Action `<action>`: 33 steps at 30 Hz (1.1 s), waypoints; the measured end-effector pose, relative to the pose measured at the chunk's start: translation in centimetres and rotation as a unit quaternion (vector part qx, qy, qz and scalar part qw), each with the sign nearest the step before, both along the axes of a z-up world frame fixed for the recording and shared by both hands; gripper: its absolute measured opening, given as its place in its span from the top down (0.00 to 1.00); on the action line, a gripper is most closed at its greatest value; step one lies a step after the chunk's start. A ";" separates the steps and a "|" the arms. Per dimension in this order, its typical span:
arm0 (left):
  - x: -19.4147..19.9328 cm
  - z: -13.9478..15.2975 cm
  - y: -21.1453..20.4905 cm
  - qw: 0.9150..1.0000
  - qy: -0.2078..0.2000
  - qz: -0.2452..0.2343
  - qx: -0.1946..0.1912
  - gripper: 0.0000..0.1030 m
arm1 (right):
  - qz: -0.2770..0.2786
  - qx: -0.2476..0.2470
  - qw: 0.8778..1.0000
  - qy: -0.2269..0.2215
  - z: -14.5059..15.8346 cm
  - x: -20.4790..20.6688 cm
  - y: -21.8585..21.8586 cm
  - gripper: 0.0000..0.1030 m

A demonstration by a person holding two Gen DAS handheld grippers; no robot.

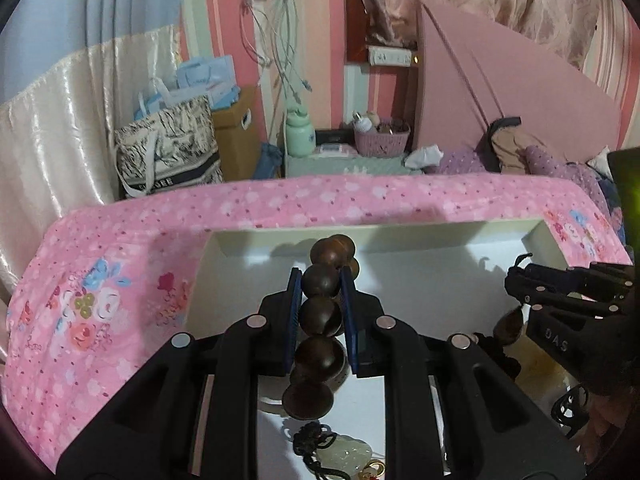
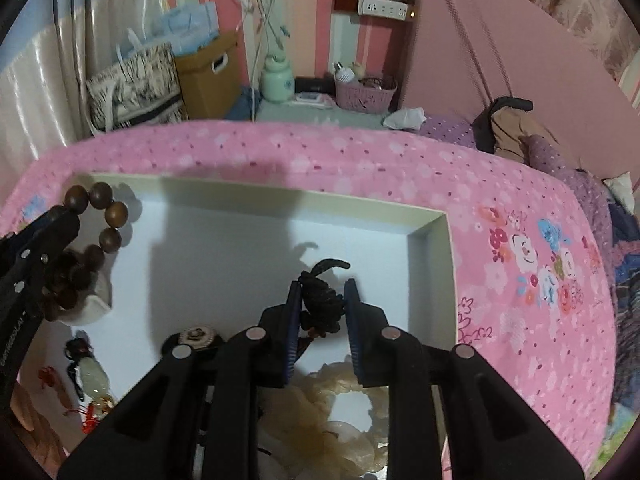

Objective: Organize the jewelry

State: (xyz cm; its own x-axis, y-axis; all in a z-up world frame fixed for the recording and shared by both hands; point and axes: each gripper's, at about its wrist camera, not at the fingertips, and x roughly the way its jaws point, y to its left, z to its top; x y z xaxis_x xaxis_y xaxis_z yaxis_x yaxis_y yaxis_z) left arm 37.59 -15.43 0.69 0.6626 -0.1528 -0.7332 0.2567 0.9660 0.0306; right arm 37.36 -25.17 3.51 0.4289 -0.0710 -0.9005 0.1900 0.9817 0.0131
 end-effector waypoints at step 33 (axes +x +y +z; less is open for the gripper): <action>-28.5 2.9 14.6 0.985 -0.164 0.053 -0.013 0.03 | 0.016 0.034 0.954 -0.298 9.2 -34.3 3.6 0.24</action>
State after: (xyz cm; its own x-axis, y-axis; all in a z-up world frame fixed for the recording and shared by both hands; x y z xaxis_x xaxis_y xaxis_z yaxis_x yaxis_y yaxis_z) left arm 9.06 -0.86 3.64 0.8760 -0.0861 -0.4746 0.1354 0.9883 0.0707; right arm 3.02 -21.61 12.67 0.8667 0.0004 -0.4989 0.0996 0.9797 0.1739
